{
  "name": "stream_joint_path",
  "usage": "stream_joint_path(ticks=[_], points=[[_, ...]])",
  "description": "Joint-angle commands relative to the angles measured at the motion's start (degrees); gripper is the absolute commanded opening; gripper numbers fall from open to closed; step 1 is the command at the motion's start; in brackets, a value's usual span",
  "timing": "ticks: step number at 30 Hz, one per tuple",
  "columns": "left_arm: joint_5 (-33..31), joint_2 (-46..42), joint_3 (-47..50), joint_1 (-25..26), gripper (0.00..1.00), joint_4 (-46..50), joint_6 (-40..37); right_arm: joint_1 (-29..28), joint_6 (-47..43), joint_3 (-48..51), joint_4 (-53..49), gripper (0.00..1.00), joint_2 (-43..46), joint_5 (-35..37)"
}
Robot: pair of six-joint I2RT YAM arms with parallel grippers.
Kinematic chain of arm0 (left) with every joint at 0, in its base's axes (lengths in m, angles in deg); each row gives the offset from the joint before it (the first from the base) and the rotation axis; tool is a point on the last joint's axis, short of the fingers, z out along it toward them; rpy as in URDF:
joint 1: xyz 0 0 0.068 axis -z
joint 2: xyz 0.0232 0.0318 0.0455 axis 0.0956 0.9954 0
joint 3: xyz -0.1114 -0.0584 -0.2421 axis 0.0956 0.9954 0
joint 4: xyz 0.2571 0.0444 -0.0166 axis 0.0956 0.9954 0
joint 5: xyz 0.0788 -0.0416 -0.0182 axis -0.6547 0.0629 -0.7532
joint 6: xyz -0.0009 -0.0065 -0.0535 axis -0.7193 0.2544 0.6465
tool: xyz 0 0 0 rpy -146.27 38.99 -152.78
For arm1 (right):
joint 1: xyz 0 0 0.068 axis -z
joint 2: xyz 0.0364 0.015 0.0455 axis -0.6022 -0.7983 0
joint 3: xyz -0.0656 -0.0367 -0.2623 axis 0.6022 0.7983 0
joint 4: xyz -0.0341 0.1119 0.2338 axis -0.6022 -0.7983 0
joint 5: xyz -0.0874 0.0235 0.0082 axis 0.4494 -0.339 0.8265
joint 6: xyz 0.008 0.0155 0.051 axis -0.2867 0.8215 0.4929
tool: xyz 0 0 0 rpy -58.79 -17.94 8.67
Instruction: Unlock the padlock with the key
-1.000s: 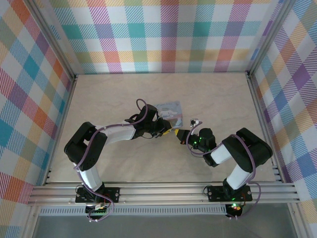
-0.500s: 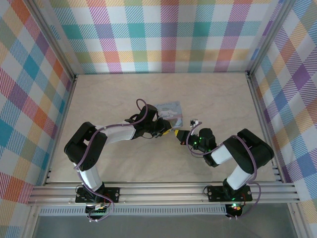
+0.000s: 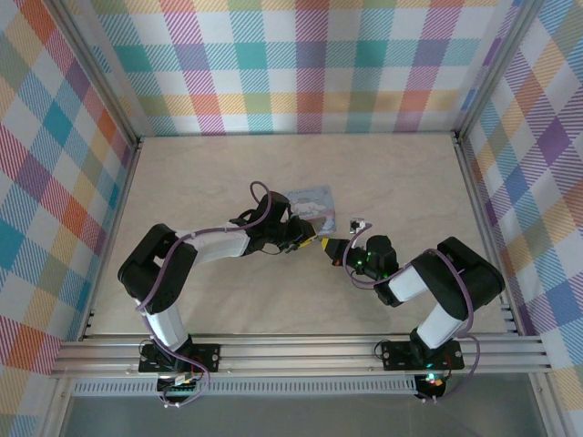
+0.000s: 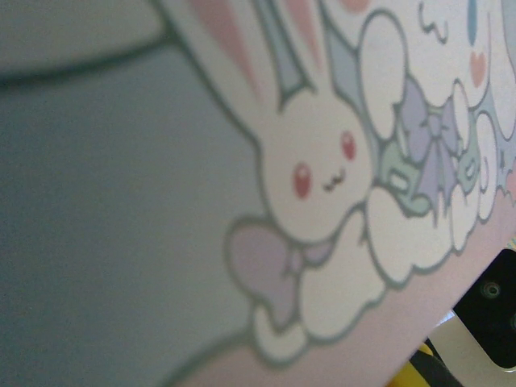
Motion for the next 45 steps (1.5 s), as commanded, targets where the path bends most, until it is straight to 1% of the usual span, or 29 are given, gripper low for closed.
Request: stream_joint_path(ticks=[1, 24, 45], points=[[0.34, -0.14, -1.44, -0.25, 0.21, -1.04, 0.99, -0.30, -0.53, -0.36, 1.06, 0.00, -0.46, -0.19], [0.59, -0.16, -1.55, -0.23, 0.21, -0.95, 0.87, -0.38, -0.53, -1.78, 0.97, 0.00, -1.23, 0.28], [0.53, -0.07, -1.28, -0.19, 0.21, -0.95, 0.96, -0.25, 0.14, -1.08, 4.88, 0.00, -2.09, 0.15]])
